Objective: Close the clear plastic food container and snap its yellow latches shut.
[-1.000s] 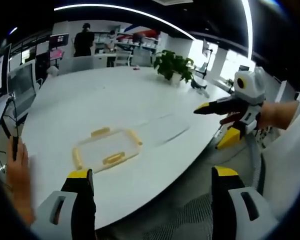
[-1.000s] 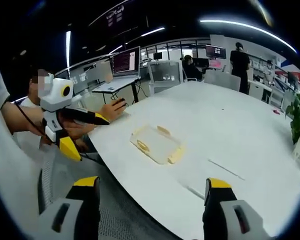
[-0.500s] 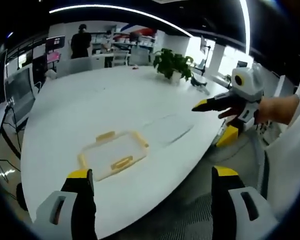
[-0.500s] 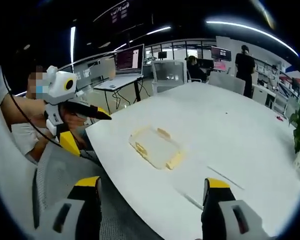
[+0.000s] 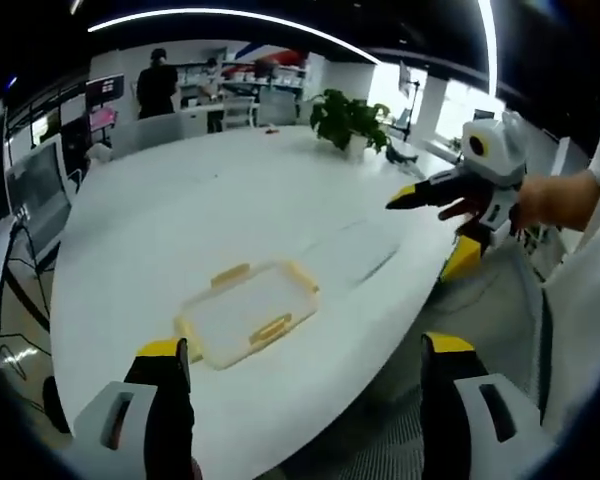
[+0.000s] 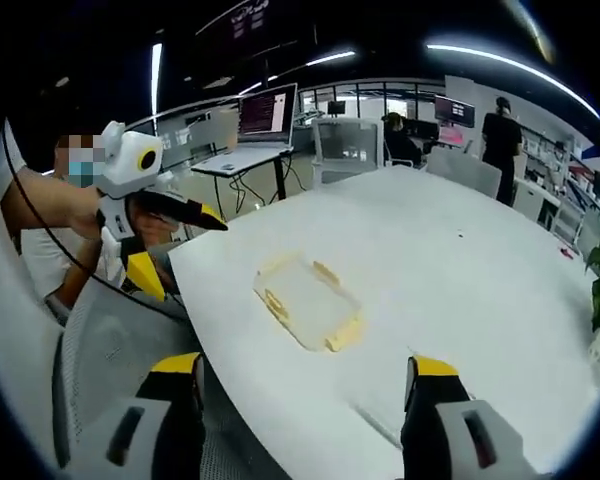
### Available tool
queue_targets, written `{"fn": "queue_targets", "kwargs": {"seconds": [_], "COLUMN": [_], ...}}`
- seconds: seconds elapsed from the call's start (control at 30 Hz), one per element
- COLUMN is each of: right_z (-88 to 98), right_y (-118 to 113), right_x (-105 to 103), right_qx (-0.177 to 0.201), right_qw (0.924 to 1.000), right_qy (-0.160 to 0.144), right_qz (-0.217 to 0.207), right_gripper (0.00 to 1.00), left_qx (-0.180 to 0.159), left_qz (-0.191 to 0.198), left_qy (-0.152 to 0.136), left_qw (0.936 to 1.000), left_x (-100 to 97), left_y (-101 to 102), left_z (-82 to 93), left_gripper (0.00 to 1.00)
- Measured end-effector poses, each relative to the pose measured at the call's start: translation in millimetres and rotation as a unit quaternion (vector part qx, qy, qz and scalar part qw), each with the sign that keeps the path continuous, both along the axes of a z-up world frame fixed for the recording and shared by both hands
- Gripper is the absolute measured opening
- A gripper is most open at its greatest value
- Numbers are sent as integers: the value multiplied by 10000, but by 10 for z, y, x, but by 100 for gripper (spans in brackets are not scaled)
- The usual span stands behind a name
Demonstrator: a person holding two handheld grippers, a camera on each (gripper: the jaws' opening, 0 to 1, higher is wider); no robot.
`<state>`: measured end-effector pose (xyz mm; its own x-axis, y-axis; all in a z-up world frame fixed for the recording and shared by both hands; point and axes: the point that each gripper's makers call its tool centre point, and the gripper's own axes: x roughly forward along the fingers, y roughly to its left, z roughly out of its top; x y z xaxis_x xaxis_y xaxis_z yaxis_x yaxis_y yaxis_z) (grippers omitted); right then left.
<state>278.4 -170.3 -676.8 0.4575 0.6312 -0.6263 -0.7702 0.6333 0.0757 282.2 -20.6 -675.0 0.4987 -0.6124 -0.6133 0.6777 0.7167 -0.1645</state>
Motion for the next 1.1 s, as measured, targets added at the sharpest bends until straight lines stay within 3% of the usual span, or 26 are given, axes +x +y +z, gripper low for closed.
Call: {"fn": "queue_targets", "kwargs": {"seconds": [0.3, 0.77, 0.9, 1.1], "right_z": [-30, -190, -214, -264], "right_y": [44, 72, 72, 83], "right_x": [123, 237, 275, 293], "right_qx": [-151, -413, -466, -568], "right_qw": [9997, 9978, 9973, 9956], "right_qy": [24, -3, 15, 1], "right_qz": [196, 513, 572, 746], "right_gripper": [82, 81, 80, 79], "left_qx": [143, 371, 600, 595], "left_qz": [-205, -633, -811, -960], "left_qy": [-138, 61, -66, -117], "left_qw": [9996, 9973, 9949, 9935], "left_x": [134, 257, 316, 433], "left_y": [32, 113, 156, 169], "left_z": [-14, -105, -114, -103], "left_gripper": [95, 97, 97, 97]}}
